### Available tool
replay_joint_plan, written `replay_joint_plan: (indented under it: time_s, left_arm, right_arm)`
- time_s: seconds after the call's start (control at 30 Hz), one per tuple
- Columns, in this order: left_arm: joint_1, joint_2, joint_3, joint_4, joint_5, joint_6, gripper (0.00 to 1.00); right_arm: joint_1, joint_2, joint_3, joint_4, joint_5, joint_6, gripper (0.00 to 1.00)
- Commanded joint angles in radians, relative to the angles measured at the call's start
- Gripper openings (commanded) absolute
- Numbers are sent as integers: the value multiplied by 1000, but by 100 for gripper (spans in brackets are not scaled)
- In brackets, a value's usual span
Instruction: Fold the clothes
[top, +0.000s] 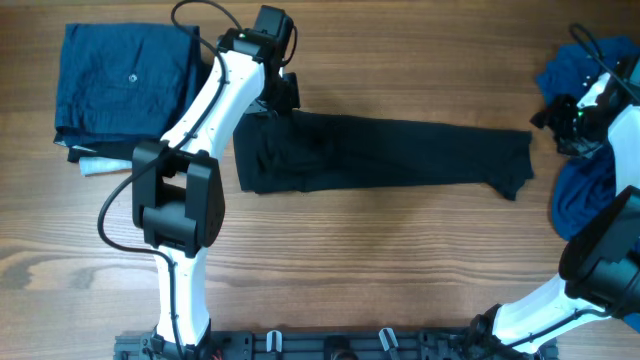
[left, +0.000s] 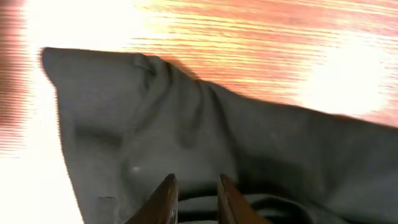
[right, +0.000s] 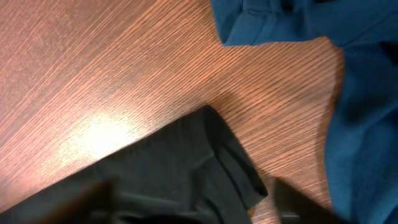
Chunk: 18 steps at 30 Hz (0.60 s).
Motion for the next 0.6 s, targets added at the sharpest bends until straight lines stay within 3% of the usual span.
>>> replay_joint_plan:
  time_s: [0.0, 0.2, 0.4, 0.57]
  left_arm:
    - [19, -3, 12, -30, -64, -31, 20]
    - [20, 10, -34, -48, -58, -81, 17]
    - [18, 10, -145, -2, 123, -80, 14]
    - [16, 4, -164, -87, 183, -76, 4]
  right_arm:
    - [4, -18, 12, 7, 17, -10, 100]
    - [4, -18, 12, 11, 17, -10, 99]
    - [4, -18, 12, 11, 17, -10, 100]
    - [4, -18, 12, 11, 17, -10, 100]
